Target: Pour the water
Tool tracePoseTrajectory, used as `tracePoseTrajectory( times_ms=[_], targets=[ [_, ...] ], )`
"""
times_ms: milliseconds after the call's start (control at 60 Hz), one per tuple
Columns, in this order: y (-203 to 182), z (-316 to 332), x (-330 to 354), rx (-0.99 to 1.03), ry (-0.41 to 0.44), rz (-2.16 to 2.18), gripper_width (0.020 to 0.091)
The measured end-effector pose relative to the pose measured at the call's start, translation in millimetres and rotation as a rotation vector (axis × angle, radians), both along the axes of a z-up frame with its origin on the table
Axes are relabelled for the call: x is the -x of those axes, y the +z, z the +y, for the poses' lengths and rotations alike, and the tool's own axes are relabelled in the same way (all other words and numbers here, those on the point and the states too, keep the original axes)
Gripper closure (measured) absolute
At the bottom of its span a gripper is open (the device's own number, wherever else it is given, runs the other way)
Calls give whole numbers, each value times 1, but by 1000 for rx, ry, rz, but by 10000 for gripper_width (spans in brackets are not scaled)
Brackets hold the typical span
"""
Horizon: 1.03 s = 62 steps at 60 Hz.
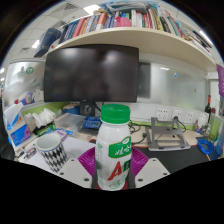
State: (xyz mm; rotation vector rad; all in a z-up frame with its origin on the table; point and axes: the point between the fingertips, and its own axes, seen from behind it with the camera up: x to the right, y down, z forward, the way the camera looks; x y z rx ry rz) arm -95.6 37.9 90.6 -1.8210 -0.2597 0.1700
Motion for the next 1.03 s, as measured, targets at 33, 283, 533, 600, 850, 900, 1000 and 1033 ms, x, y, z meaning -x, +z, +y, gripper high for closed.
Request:
tracePoseTrajectory(
  times_ms=[33, 283, 533, 600, 850, 900, 1000, 1033],
  targets=[
    [0, 0, 0, 0, -5, -6, 642],
    [-10, -20, -9, 113, -72, -41, 281],
    [26, -100, -11, 212, -193, -64, 291],
    [43, -114, -8, 222, -221, -53, 292],
    [104, -141, -13, 175, -296, -24, 291],
    [111, -144, -16, 175, -309, -28, 293],
    [124, -149, -17, 155, -322, -28, 298],
    [127, -151, -17, 147, -327, -24, 300]
  ],
)
